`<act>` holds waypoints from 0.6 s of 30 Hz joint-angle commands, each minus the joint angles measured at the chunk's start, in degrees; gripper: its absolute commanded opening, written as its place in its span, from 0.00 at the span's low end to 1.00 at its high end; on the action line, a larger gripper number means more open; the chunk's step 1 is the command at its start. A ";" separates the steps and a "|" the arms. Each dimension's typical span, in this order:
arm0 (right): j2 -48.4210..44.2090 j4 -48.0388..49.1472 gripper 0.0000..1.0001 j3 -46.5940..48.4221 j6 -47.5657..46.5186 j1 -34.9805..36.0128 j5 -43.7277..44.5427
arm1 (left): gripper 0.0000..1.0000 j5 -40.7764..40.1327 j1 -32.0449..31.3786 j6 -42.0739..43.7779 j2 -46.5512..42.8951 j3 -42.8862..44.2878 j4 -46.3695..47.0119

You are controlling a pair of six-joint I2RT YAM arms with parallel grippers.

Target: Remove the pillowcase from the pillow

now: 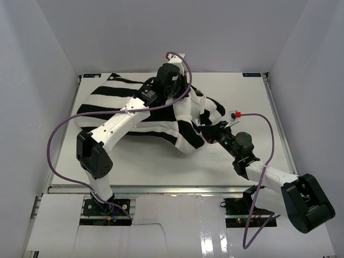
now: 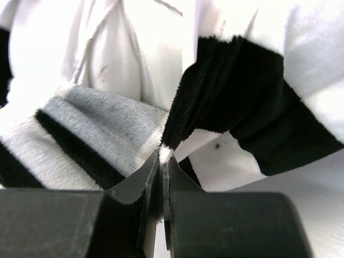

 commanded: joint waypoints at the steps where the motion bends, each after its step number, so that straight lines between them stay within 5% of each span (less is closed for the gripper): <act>1: -3.74 -9.49 0.08 -1.01 -2.13 1.30 -4.02 | 0.00 -6.59 1.95 1.51 -2.98 0.92 17.29; 18: 17.76 -12.93 0.08 0.75 -3.02 2.53 6.35 | 0.00 -11.95 2.48 -4.38 -5.96 6.80 14.22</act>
